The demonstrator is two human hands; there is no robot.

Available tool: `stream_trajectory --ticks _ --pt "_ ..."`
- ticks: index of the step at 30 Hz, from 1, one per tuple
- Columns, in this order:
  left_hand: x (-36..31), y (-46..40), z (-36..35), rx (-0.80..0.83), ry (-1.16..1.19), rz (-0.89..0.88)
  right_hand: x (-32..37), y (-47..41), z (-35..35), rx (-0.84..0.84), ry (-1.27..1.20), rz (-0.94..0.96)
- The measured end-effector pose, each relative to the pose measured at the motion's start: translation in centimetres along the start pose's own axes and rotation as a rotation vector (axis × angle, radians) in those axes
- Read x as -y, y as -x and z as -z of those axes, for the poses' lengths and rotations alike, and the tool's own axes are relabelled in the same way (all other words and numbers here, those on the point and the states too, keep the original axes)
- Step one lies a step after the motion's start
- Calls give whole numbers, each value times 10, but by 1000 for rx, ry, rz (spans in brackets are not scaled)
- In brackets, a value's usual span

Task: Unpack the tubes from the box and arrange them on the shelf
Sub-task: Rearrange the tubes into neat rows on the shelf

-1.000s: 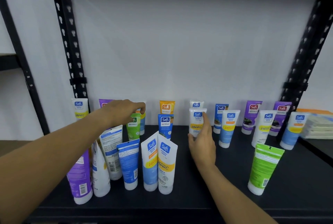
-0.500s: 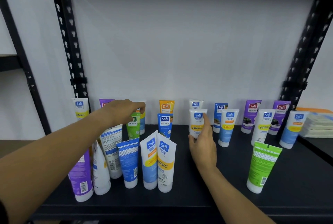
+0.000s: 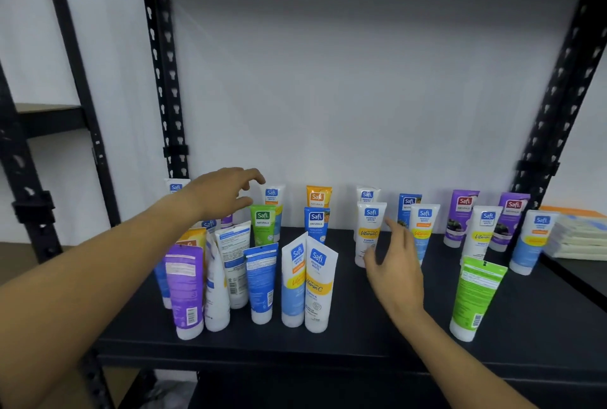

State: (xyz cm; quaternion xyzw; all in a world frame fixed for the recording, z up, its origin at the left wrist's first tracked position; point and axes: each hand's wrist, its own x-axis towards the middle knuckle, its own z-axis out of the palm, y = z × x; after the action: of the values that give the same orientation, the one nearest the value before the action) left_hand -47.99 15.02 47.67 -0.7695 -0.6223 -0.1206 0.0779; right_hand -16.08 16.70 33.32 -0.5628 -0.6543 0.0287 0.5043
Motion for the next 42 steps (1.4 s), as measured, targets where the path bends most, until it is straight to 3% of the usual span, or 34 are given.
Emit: stream_trajectory --ticks 5,13,19,25,34,42 --pt "7 39 14 -46 36 21 36 -20 30 167 39 40" --pt "38 78 26 -39 102 166 114 -51 53 622 -55 252" --pt "50 85 28 -63 109 213 184 -54 36 663 -63 436" --pt "50 73 18 -41 208 231 228 -37 -6 780 149 562" --pt "41 46 15 18 170 177 237 -33 -45 860 179 461" --pt "56 44 6 40 96 128 231 -38 -51 832 155 420"
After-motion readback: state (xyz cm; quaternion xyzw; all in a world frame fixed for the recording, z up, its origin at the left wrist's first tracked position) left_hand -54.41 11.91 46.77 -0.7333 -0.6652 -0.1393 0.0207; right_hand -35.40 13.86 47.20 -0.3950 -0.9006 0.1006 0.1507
